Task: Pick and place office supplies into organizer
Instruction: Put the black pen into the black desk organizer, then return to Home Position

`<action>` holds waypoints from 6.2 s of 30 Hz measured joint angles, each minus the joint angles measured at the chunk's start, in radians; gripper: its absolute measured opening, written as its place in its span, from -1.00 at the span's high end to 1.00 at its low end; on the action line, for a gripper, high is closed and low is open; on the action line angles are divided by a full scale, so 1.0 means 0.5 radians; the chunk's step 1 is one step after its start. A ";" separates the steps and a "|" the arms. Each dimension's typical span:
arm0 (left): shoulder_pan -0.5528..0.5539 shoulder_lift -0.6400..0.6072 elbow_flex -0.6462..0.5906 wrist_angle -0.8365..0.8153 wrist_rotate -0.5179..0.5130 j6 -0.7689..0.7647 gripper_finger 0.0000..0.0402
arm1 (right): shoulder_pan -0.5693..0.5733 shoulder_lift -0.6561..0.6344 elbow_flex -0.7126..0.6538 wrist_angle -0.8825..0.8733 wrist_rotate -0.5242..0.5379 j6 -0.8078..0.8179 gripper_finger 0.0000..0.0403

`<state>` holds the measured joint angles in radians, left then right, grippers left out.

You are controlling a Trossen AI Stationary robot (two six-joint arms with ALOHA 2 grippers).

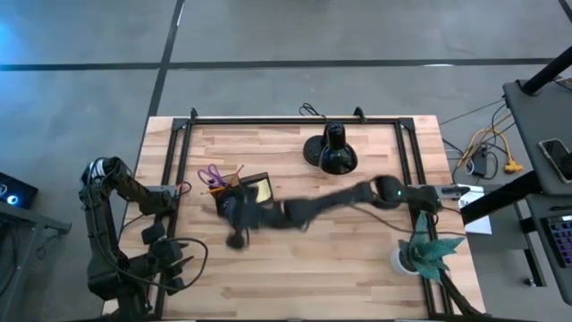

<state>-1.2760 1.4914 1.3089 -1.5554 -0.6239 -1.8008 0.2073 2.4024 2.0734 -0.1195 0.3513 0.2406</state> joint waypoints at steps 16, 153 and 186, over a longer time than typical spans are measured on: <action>0.148 -0.129 -0.317 -0.033 -0.247 -0.577 0.26 | -0.542 0.045 -0.004 0.477 -0.512 -0.372 0.97; 0.208 -0.307 -0.407 -0.032 -0.190 -0.246 0.26 | -0.253 0.139 0.505 -1.276 0.897 -3.059 0.96; 0.209 -0.307 -0.391 -0.024 -0.106 -0.262 0.26 | -0.074 0.164 0.453 -0.155 0.608 -2.314 0.48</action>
<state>-1.1717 1.3380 1.1133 -1.5674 -0.6768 -1.9316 0.1701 2.4845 2.2997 -0.1969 0.6554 -0.9165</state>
